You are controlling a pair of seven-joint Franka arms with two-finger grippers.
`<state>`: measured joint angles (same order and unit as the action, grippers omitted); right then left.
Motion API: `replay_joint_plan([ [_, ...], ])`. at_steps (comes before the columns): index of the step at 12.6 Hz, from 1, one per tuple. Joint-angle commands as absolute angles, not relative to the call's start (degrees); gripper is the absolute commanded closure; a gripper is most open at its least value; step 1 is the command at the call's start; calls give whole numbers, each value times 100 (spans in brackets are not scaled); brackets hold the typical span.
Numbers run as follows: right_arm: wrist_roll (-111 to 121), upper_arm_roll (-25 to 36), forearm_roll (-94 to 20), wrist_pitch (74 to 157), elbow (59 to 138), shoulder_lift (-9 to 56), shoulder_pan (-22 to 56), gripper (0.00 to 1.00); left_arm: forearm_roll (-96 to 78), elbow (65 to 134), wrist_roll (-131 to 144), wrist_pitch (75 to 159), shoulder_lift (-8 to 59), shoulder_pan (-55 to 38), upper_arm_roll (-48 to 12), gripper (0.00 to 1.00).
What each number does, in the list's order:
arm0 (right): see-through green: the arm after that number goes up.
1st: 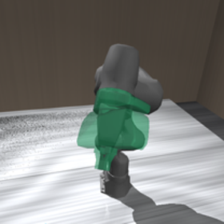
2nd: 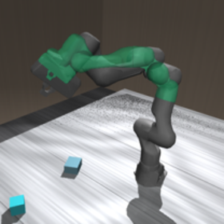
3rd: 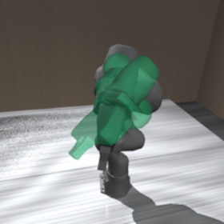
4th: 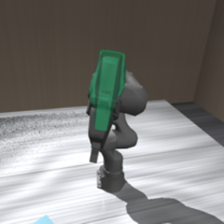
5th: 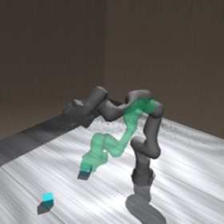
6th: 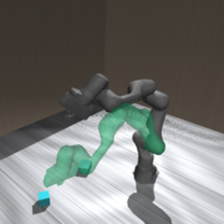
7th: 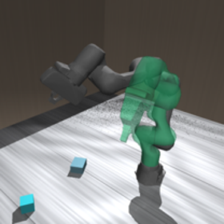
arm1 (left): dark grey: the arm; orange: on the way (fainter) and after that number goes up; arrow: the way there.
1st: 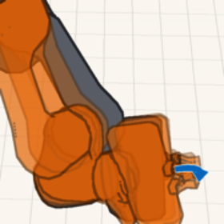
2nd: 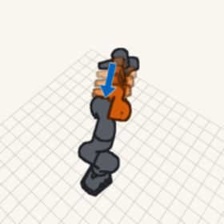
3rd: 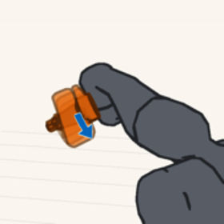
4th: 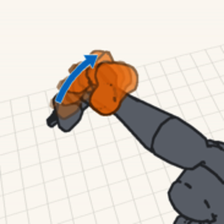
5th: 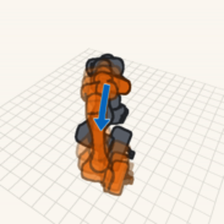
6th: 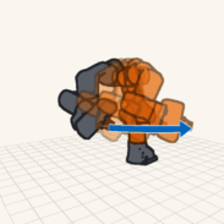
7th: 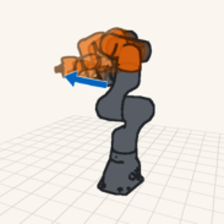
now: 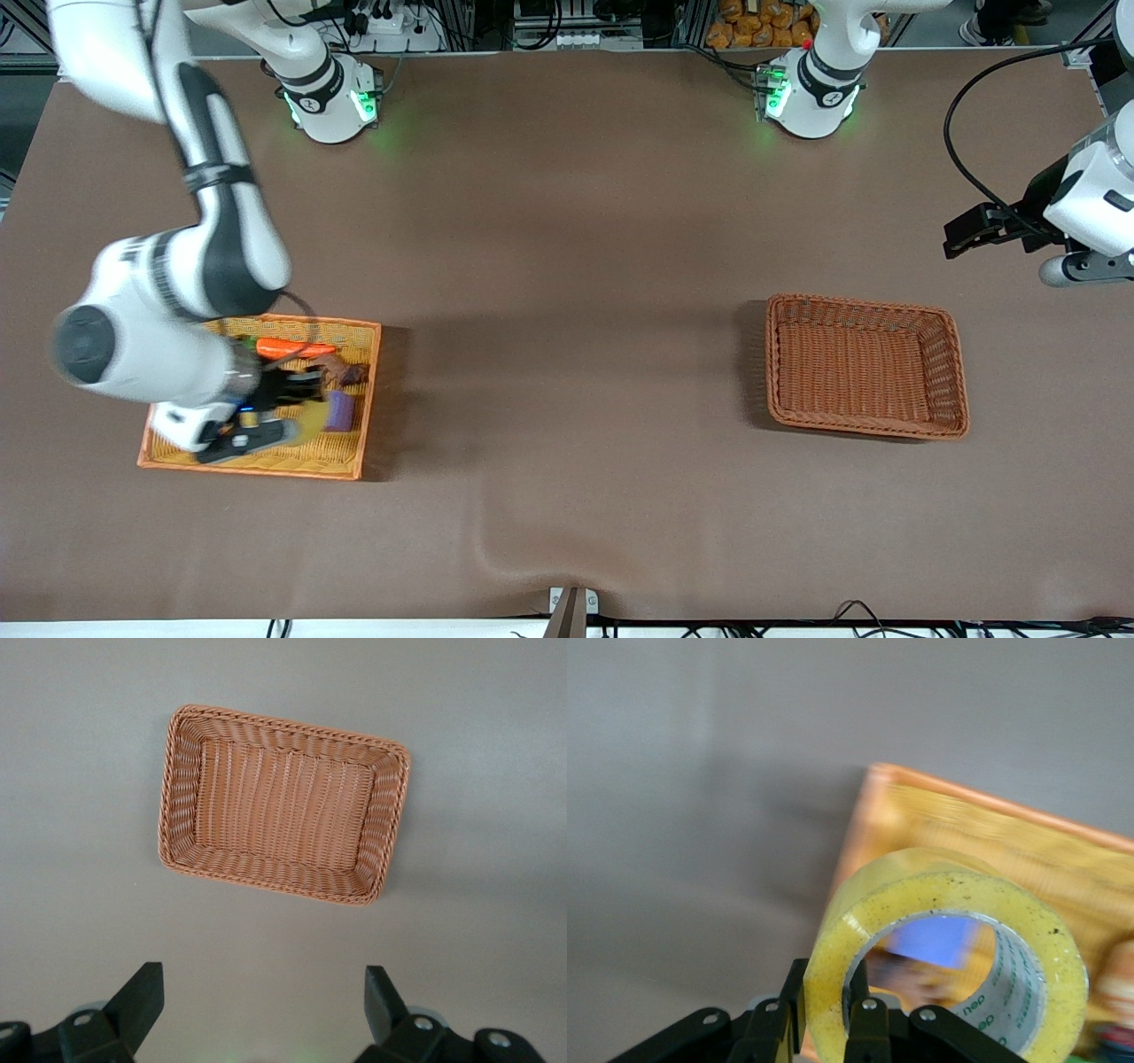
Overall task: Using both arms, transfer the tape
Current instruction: 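Carry the tape roll out of the tray and set it on the table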
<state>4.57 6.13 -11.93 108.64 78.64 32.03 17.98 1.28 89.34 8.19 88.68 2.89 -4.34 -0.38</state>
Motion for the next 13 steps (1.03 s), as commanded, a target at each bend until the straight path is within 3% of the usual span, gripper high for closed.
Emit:
replay_joint_plan([
  [1, -1617, 563, -1204, 11020, 6921, 3856, 2835, 100, 62, 8895, 817, 8921, 308, -422, -62, 0],
  [3, -3244, 292, -1213, 11528, 6348, 4444, 3521, 100, 62, 8886, 817, 8965, 343, -422, -70, 0],
  [7, -4804, 88, -1222, 13048, 6083, 5228, 4559, 100, 62, 8903, 809, 8965, 360, -431, -70, 0],
  [11, -4896, 17, -1213, 13676, 5818, 5905, 4798, 100, 62, 8903, 809, 8965, 404, -422, -70, 0],
  [13, -4887, 35, -1204, 13109, 5845, 5802, 4650, 36, 62, 8903, 809, 8974, 431, -422, -70, 0],
])
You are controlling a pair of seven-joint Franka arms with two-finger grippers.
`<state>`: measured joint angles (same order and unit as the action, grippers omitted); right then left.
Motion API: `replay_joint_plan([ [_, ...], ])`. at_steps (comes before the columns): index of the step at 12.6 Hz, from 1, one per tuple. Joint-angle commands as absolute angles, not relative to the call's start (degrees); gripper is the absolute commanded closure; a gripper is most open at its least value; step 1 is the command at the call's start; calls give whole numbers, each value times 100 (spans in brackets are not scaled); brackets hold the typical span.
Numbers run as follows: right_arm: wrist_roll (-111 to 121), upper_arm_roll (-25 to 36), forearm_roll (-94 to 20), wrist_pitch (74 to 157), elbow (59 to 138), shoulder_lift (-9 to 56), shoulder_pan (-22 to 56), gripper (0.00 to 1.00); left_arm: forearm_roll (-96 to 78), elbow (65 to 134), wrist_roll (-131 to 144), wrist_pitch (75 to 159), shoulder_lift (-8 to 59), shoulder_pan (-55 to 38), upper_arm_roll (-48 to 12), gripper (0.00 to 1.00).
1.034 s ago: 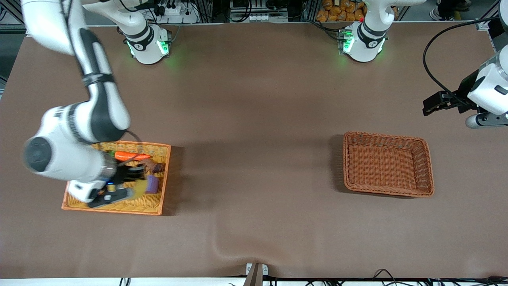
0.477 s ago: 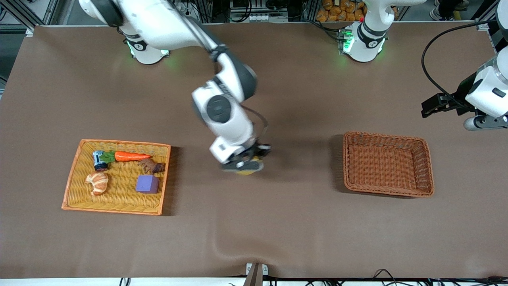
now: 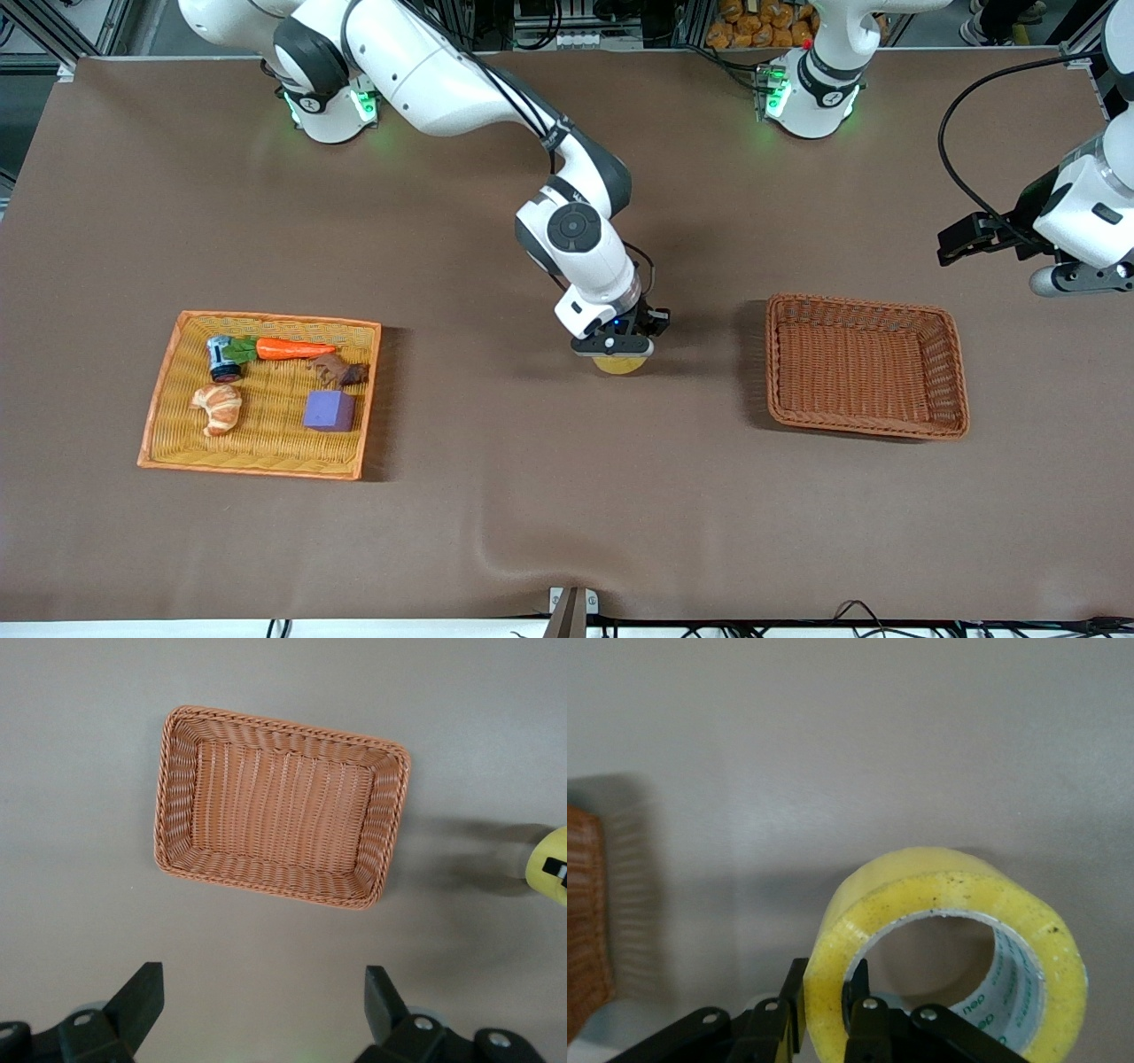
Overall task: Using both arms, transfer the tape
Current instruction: 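Carry the tape roll out of the tray and set it on the table, then withdraw the right gripper while the left gripper moves toward the tape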
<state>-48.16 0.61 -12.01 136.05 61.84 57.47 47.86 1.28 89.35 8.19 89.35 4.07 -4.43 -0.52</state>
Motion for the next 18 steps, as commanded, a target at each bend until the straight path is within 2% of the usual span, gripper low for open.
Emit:
replay_joint_plan([
  [1, -4843, 18, -1213, 12635, 5836, 5653, 4484, 22, 62, 8903, 809, 8974, 431, -422, -70, 0],
  [2, -4764, -26, -1230, 12238, 5827, 5451, 4256, 9, 62, 8912, 809, 8974, 431, -422, -70, 0],
  [3, -4607, -52, -1230, 11808, 5827, 5162, 4106, 0, 62, 8903, 809, 8982, 439, -422, -70, 0],
  [5, -3775, -53, -1257, 10754, 5836, 4644, 3536, 0, 27, 8912, 809, 9053, 492, -431, -79, 0],
  [7, -3036, 17, -1204, 10127, 5888, 3985, 2991, 0, -192, 8912, 835, 9201, 702, -492, -149, 0],
  [9, -2036, 9, -1204, 9287, 5889, 3640, 2149, 0, -220, 8851, 949, 9368, 913, -693, -202, 0],
  [11, -1811, 149, -872, 8467, 5889, 3324, 1707, 0, -255, 8833, 1386, 9501, 1194, -1035, -211, 0],
  [13, -1767, 158, -607, 8175, 6002, 2999, 1338, 0, -613, 8763, 1870, 9902, 1580, -1282, -211, 0],
  [14, -1514, 150, -606, 8217, 6386, 2649, 1110, 0, -685, 8763, 2011, 10131, 1765, -1466, -211, 0],
  [18, -546, 167, -476, 9323, 8214, 1391, 546, 0, -738, 8789, 2153, 11063, 2301, -2090, -211, 0],
])
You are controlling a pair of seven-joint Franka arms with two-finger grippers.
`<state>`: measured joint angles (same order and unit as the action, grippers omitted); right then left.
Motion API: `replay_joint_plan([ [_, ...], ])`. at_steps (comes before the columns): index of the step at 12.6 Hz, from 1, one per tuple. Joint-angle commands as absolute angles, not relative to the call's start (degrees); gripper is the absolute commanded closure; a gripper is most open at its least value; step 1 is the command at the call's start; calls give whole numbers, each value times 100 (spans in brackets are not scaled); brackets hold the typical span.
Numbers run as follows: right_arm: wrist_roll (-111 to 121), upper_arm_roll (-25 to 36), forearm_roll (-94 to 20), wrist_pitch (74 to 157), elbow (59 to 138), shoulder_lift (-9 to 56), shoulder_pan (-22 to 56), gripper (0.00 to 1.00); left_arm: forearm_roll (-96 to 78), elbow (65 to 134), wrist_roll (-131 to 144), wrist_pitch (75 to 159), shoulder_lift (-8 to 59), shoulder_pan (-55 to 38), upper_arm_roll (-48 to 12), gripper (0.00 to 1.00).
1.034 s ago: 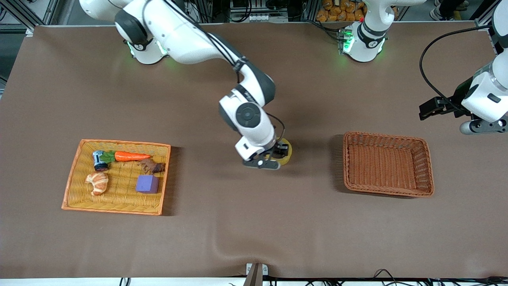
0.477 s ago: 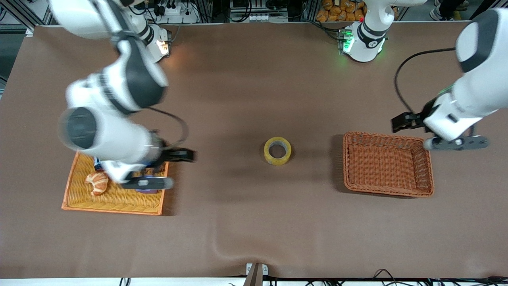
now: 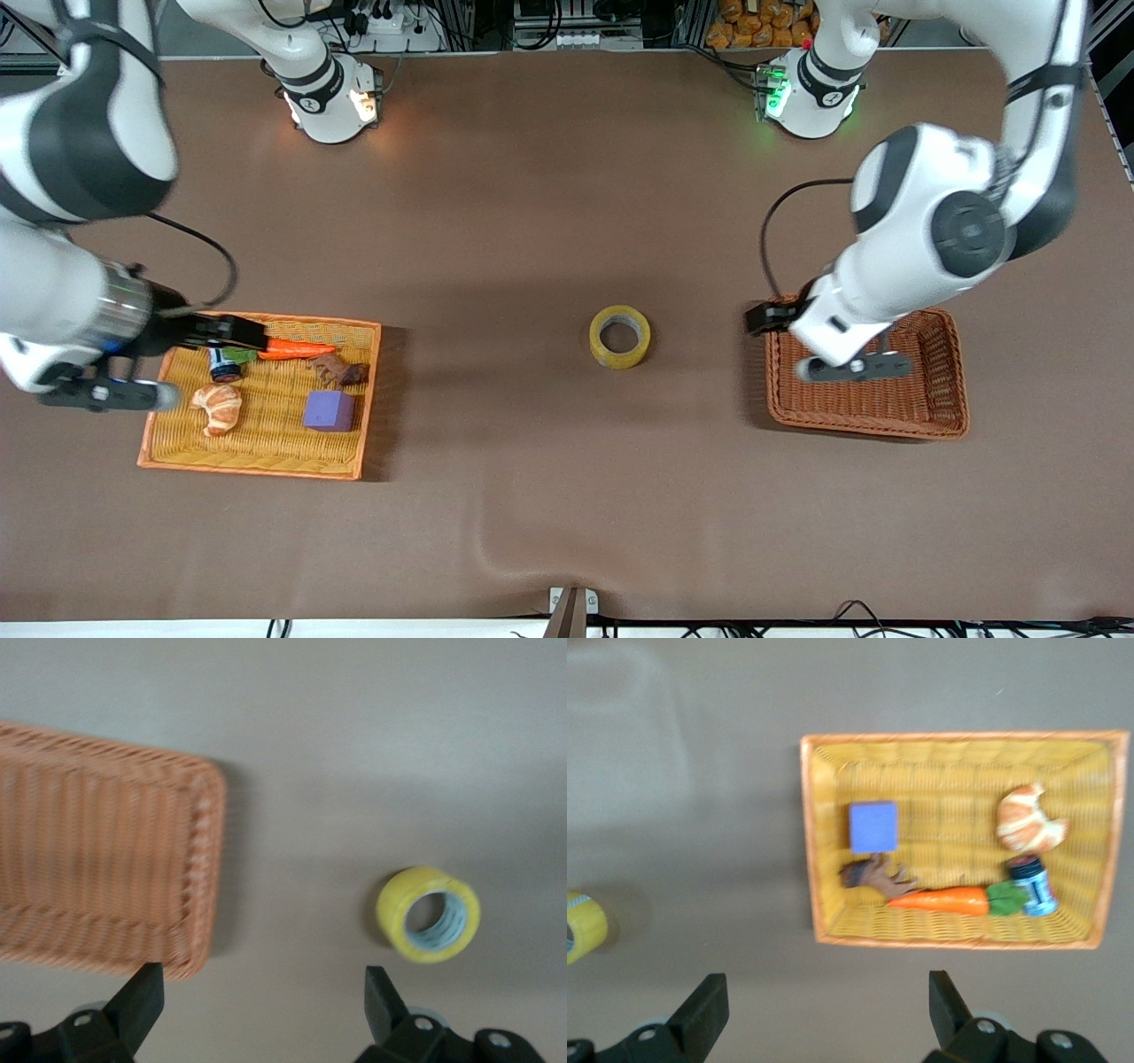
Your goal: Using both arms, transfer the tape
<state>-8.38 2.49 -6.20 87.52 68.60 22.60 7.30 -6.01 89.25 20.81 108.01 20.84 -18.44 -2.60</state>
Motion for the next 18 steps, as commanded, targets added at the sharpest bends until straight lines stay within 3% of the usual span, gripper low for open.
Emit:
replay_joint_plan([
  [1, -475, 167, -283, 9517, 8496, 1241, 510, 0, -730, 8789, 2240, 11318, 2433, -2318, -211, 0],
  [4, -466, 167, -202, 9642, 8981, 880, 273, 0, -686, 8780, 2969, 11925, 2873, -2829, -202, 0],
  [7, 60, 167, -220, 10290, 9420, 626, -113, 0, -659, 8771, 3006, 12268, 3268, -3084, -193, 0],
  [10, 273, 167, -281, 10117, 9755, 248, -325, 0, -607, 8868, 2997, 12472, 3524, -3322, -167, 0],
  [18, 615, 211, 88, 9221, 9633, -237, -536, 0, -334, 9202, 3357, 12752, 3796, -3480, -185, 0],
])
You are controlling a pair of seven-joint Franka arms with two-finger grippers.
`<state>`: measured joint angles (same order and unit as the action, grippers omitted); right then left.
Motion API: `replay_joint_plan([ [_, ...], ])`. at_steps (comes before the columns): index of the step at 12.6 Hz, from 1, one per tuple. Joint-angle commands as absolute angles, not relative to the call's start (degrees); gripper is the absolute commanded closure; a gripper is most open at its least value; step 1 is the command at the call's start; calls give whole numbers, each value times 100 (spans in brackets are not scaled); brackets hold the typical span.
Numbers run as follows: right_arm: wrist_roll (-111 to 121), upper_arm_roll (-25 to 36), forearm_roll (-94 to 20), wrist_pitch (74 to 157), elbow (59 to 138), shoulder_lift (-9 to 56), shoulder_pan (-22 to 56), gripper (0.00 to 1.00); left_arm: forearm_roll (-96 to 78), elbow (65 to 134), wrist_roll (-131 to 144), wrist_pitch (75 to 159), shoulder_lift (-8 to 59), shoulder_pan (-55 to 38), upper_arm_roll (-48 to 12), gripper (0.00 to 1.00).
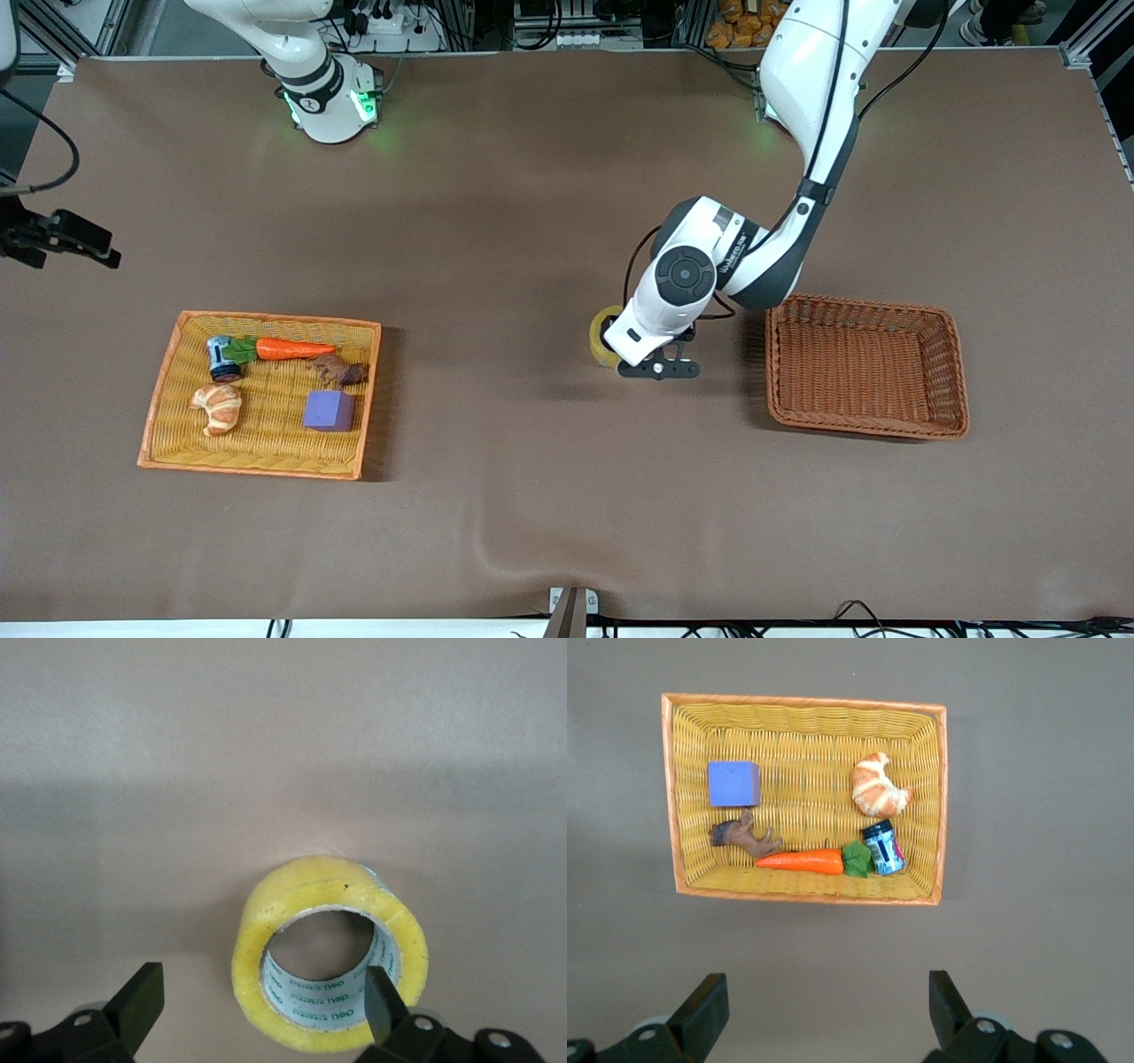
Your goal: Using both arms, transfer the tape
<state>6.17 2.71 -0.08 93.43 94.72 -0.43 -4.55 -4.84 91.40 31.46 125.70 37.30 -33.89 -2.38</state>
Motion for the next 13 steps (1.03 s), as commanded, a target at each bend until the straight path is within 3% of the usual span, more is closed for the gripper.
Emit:
replay_joint_plan([
  [1, 607, 211, 88, 9054, 9572, -203, -545, 0, -334, 9220, 3401, 12814, 3814, -3489, -185, 0],
  [8, 404, 176, 35, 8983, 9457, -228, -492, 0, -334, 9308, 3551, 12911, 4043, -3595, -193, 0],
  [9, 404, 176, 44, 9000, 9457, -220, -492, 0, -334, 9299, 3542, 12911, 4043, -3586, -193, 13],
  [12, 404, 202, 35, 8983, 9457, -211, -545, 0, -308, 9264, 3525, 12911, 4087, -3595, -185, 87],
  [13, 404, 220, 18, 8982, 9422, -220, -554, 0, -255, 9255, 3498, 12911, 4070, -3586, -185, 99],
])
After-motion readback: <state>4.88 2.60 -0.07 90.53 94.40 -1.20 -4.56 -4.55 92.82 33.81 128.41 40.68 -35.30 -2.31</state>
